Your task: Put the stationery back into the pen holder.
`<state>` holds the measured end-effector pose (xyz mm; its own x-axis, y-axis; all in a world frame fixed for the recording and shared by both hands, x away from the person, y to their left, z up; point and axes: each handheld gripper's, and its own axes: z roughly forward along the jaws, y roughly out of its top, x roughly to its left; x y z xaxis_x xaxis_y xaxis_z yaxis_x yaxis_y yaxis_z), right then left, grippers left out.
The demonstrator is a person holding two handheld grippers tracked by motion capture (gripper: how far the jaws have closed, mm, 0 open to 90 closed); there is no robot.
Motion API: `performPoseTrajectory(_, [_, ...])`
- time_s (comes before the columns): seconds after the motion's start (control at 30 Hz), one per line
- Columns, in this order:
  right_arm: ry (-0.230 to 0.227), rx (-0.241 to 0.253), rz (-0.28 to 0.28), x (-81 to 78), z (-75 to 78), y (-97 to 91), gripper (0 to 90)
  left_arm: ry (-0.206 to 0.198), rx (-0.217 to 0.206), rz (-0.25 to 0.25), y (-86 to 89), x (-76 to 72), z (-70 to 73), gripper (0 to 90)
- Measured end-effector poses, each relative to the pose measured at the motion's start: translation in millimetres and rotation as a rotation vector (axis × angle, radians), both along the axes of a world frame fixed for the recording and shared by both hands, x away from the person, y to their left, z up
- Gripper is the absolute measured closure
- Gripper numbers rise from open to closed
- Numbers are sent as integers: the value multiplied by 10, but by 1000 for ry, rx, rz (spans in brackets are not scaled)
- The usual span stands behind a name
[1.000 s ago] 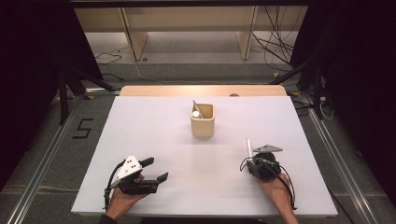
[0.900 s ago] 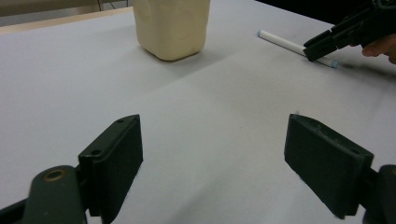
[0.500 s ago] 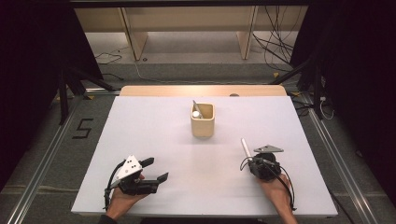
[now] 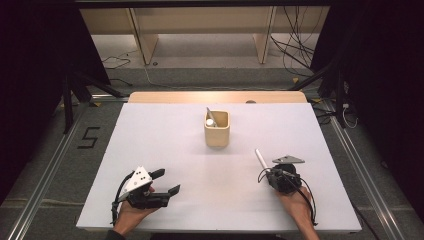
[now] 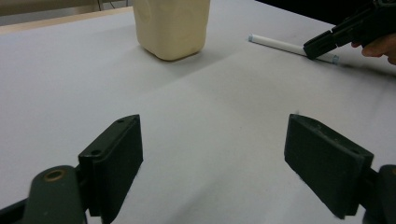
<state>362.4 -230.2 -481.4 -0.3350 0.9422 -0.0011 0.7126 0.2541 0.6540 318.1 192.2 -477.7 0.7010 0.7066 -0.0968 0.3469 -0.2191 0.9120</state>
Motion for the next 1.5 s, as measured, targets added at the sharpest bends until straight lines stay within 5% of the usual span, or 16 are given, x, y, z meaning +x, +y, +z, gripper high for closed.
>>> performPoseTrajectory(0.83, [-67, 92, 38, -55, 193, -36, 791, 16, -10, -13, -38, 4, -3, 190])
performPoseTrajectory(1.33, [-126, 182, 114, -126, 302, 72, 790, 141, -156, -52, -253, 93, 29, 190])
performPoseTrajectory(1.5, [-132, 216, 152, -158, 337, 137, 790, 222, -262, -55, -342, 182, 48, 194])
